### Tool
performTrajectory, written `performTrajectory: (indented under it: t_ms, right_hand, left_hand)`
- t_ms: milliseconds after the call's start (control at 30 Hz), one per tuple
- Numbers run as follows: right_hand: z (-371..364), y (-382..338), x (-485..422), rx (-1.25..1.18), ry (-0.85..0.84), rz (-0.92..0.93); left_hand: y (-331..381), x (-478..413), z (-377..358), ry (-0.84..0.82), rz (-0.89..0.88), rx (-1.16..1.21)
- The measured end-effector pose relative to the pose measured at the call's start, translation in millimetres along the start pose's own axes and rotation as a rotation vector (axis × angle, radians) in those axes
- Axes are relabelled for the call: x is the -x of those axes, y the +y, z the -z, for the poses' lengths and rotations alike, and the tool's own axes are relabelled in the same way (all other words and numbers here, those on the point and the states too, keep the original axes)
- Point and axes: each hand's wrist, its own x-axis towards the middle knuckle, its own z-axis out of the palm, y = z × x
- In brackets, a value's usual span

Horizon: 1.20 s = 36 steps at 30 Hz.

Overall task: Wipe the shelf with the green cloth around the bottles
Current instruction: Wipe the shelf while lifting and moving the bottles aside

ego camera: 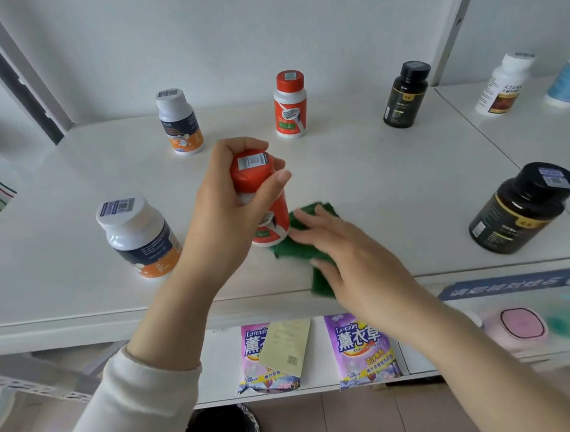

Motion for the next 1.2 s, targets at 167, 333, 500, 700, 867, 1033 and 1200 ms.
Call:
performTrajectory:
  t_ms: [167, 333, 500, 700, 867, 1033, 1200]
  right_hand:
    - [21.0, 34.4, 26.1, -0.021, 0.052, -0.096]
    - [33.9, 59.2, -33.6, 0.168, 0.101, -0.477]
    - [12.4, 20.1, -6.0, 0.152, 0.029, -0.208]
    - [34.9, 57.6, -25.2, 0.179, 0.064, -0.486]
    - [30.4, 60.1, -71.3, 0.194, -0.013, -0.436]
    - [30.1, 56.3, -45.2, 0.096, -0.142, -0.197]
    - [36.3, 80.7, -72.4, 0.057, 0.022, -0.365]
  left_hand:
    - [0.5, 6.1, -4.8, -0.041, 0.006, -0.019]
    - [3.1, 6.3, -11.2, -0.029, 0.004, -0.022]
    - [3.0, 6.2, -21.1, -0.055, 0.017, -0.002]
    - [1.0, 10.8, -39.2, -0.14, 0.035, 0.004]
    - [1.4, 10.0, -44.4, -0.169, 0.011, 0.015]
    - [5.6, 6.3, -27.1, -0.169, -0.099, -0.061]
    - [22.2, 3.8, -20.4, -0.358, -0.041, -0.347]
